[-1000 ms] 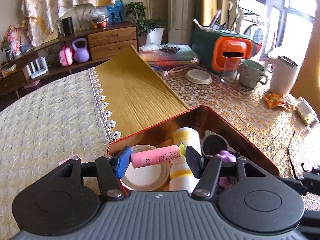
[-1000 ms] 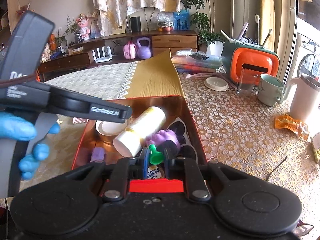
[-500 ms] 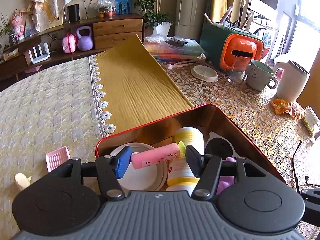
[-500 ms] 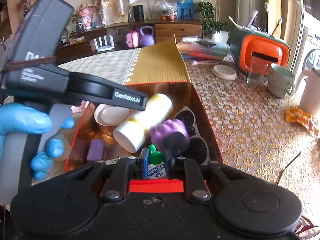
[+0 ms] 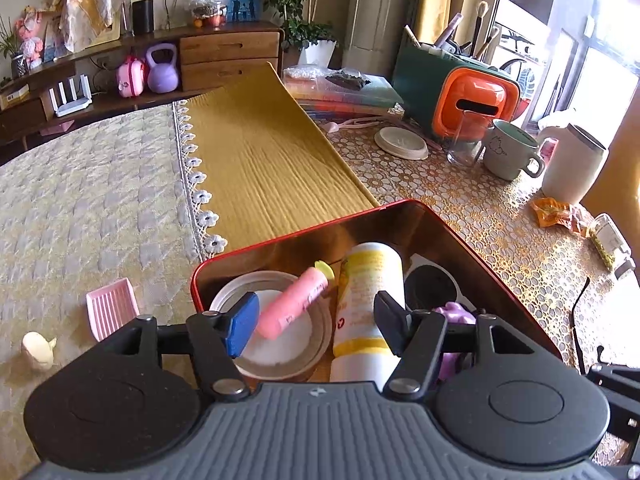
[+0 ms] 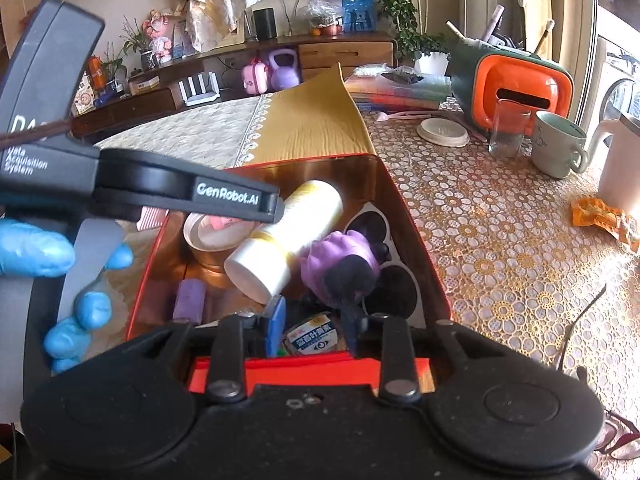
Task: Organize rigid objects
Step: 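Lower both held items into the box and open both tools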
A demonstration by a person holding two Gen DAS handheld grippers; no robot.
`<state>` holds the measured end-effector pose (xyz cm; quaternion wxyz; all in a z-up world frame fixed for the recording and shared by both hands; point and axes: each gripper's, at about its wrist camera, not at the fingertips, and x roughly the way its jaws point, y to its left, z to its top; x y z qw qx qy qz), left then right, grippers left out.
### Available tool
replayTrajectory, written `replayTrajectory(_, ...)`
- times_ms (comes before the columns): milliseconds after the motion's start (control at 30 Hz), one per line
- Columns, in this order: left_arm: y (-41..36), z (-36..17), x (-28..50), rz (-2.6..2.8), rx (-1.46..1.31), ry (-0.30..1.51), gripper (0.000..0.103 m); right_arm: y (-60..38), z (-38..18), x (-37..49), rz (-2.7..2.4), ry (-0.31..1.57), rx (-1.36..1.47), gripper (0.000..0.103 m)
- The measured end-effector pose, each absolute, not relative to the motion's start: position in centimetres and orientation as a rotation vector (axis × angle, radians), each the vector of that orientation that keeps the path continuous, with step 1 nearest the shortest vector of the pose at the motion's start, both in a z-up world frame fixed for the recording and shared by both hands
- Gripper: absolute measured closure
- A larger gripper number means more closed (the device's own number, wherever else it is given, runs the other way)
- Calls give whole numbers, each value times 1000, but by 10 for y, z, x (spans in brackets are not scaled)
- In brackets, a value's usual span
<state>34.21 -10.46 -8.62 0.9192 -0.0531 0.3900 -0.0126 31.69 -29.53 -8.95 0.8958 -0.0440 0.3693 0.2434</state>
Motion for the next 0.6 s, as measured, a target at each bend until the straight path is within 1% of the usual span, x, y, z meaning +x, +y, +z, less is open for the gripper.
replayTrajectory(167,-104,-82,332,-49,-108,796,40,-295,-84,312,504,756,-84,68)
replayTrajectory(267,-104,-76,325,-57,-94,784,35,-294,-80,308,503,746,-85,65)
replayTrajectory(400,-102,-68,315,-71,-89,769,35,-293,-74,303,503,733,-84,62)
replayTrajectory(533,-97,-59,304,-85,-79,758,35,-291,-65,297,507,719,-83,55)
replayTrajectory(600,-93,-55,297,-90,-78,755,35,-289,-61,293,511,714,-82,53)
